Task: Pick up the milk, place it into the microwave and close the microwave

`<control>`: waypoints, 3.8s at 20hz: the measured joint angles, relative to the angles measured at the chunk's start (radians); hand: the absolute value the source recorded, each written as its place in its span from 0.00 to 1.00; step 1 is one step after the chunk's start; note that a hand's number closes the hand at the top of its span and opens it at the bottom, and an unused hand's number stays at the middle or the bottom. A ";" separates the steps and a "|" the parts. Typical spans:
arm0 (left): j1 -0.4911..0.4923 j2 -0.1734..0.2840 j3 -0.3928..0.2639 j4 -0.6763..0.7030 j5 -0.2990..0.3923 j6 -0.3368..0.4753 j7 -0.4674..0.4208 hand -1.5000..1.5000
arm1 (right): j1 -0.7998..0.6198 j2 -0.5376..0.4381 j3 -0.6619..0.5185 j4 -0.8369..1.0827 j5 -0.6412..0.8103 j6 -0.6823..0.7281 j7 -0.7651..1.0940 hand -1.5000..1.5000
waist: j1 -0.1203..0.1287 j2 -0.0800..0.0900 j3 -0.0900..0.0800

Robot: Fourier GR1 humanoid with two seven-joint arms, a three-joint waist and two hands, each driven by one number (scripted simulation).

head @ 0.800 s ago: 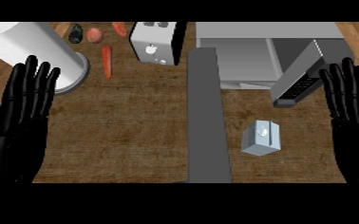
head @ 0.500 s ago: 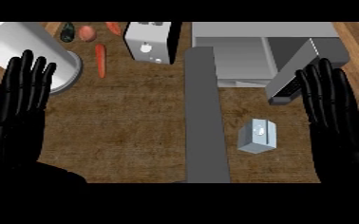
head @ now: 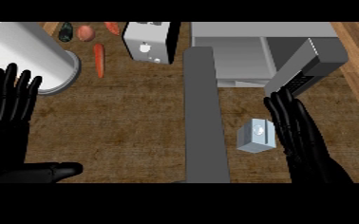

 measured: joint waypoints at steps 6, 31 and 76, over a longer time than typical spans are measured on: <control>0.105 0.010 0.052 -0.073 0.072 -0.066 -0.003 0.00 | 0.055 0.003 0.063 -0.045 0.109 -0.056 0.050 0.00 | 0.001 0.000 0.000; 0.298 -0.005 0.250 -0.192 0.258 -0.272 0.017 0.00 | 0.185 -0.054 -0.190 0.385 -0.090 -0.079 -0.347 0.00 | 0.002 -0.001 0.000; 0.295 -0.093 0.414 -0.202 0.320 -0.439 0.073 0.00 | -0.274 -0.078 -0.489 1.561 -0.105 -0.027 -1.172 1.00 | 0.005 0.000 -0.002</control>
